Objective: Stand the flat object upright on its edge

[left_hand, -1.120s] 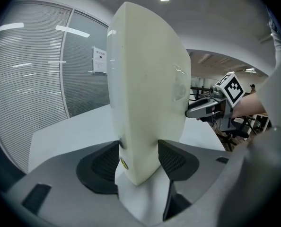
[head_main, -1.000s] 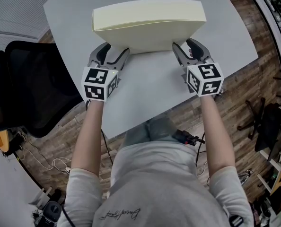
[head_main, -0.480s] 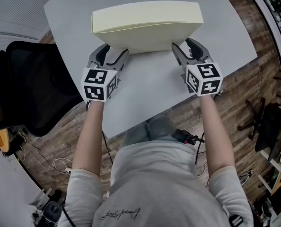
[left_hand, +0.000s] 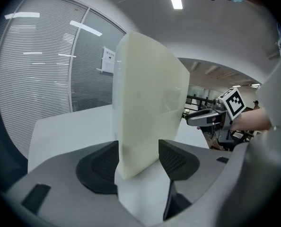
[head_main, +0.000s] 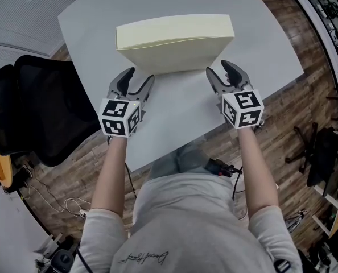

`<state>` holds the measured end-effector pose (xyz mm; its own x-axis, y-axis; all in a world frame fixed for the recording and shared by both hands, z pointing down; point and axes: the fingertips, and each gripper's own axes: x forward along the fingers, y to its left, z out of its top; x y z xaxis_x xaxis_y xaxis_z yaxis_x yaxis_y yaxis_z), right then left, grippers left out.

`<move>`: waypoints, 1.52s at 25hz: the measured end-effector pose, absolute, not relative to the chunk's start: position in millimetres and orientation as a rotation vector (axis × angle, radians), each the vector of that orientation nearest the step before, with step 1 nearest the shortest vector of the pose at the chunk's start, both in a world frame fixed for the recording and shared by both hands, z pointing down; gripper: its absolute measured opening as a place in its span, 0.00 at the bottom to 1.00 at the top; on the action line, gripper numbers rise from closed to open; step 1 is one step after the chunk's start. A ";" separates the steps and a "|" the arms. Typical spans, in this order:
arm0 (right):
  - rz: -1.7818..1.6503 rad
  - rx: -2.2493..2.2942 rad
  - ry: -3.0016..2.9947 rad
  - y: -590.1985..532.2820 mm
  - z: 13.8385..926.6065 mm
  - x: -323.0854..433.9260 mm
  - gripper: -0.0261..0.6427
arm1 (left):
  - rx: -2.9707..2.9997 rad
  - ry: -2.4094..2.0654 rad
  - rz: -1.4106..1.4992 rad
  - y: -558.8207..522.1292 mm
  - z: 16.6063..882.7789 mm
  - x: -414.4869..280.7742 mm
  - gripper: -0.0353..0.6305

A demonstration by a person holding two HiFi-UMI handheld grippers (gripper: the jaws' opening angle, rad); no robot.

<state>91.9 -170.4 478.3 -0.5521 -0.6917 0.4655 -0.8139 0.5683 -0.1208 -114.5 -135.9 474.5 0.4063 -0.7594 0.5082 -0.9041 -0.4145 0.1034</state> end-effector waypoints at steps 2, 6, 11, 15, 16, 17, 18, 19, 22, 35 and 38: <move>0.451 1.225 -2.434 -163.3 473.9 93.3 0.37 | 2.323 -1.430 0.551 -130.6 467.9 -111.4 0.46; 0.435 1.217 -2.434 -140.3 465.5 93.6 0.29 | 2.353 -1.436 0.535 -115.1 452.5 -103.9 0.37; 0.392 1.213 -2.427 -116.4 457.3 93.3 0.16 | 2.394 -1.417 0.508 -91.2 435.9 -85.0 0.20; 0.418 1.218 -2.434 -100.2 447.5 91.6 0.12 | 2.419 -1.424 0.510 -75.3 423.5 -78.8 0.09; 0.420 1.211 -2.436 -95.8 443.7 89.6 0.11 | 2.424 -1.422 0.514 -72.4 421.4 -78.9 0.07; 0.418 1.202 -2.437 -91.5 439.5 87.3 0.11 | 2.426 -1.417 0.515 -69.8 419.7 -79.1 0.07; 0.413 1.190 -2.442 -87.2 435.1 84.2 0.11 | 2.425 -1.411 0.516 -67.1 418.4 -79.4 0.07; 0.406 1.174 -2.451 -82.8 430.6 80.3 0.10 | 2.423 -1.405 0.517 -64.1 417.4 -79.7 0.07; 0.390 1.115 -2.470 -68.3 420.7 67.8 0.08 | 2.426 -1.390 0.519 -53.4 414.1 -78.4 0.07; 0.451 1.083 -2.490 -49.8 411.5 51.4 0.08 | 2.437 -1.381 0.515 -27.5 402.6 -80.4 0.07; 0.448 1.074 -2.492 -50.8 410.4 50.6 0.08 | 2.436 -1.385 0.510 -32.1 403.7 -81.3 0.07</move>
